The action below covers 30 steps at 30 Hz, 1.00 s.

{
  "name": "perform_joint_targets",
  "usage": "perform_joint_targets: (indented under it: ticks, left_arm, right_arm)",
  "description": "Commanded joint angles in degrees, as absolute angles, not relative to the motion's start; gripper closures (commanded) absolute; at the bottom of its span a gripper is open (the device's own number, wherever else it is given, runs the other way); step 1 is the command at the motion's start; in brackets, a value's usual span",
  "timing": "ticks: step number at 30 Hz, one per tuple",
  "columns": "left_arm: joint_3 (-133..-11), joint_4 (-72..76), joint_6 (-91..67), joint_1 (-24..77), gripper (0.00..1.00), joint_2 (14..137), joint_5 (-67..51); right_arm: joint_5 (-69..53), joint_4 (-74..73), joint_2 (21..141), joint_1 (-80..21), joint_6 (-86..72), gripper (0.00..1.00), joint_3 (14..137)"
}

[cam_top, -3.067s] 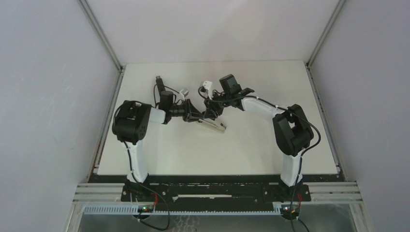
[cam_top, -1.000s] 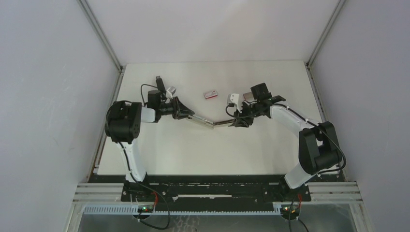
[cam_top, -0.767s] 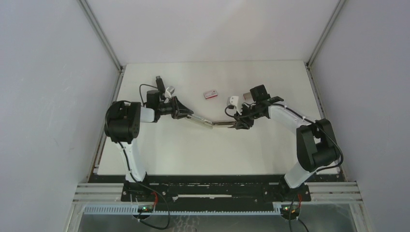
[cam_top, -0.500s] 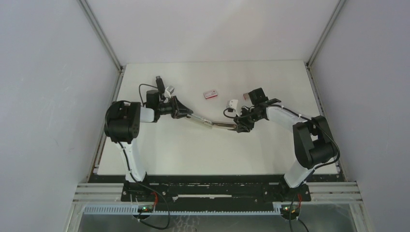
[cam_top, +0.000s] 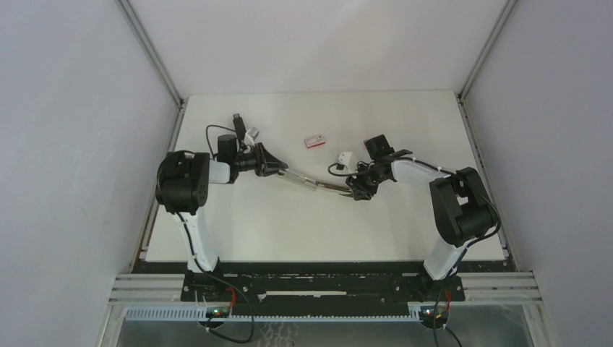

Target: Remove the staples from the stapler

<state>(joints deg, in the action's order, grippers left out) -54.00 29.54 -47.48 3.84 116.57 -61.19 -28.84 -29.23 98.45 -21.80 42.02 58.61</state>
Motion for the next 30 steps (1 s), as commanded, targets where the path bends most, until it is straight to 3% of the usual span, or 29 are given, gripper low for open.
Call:
perform_joint_targets:
  ticks: [1,14,19,25,30]
  left_arm:
    - [-52.27,32.12,-46.65,4.73,1.00,115.47,-61.43]
    - [-50.67,42.07,-52.09,5.34,1.00,116.19,-62.59]
    - [-49.88,53.29,-57.39,5.92,1.00,116.37,-64.22]
    - [-49.02,80.14,-75.25,6.25,1.00,120.78,-66.70]
    - [-48.98,80.32,-75.92,6.41,1.00,122.37,-66.04]
  right_arm:
    - [-29.36,-25.45,98.59,-22.41,39.76,0.64,58.89]
    - [-28.81,-26.24,97.08,-22.13,39.94,0.38,59.08]
    - [-34.07,-31.87,95.38,-20.82,39.08,0.26,63.70]
    - [-39.33,-40.60,98.59,-20.67,37.91,0.20,73.23]
    - [-41.34,-42.32,102.04,-21.35,34.83,0.17,78.88]
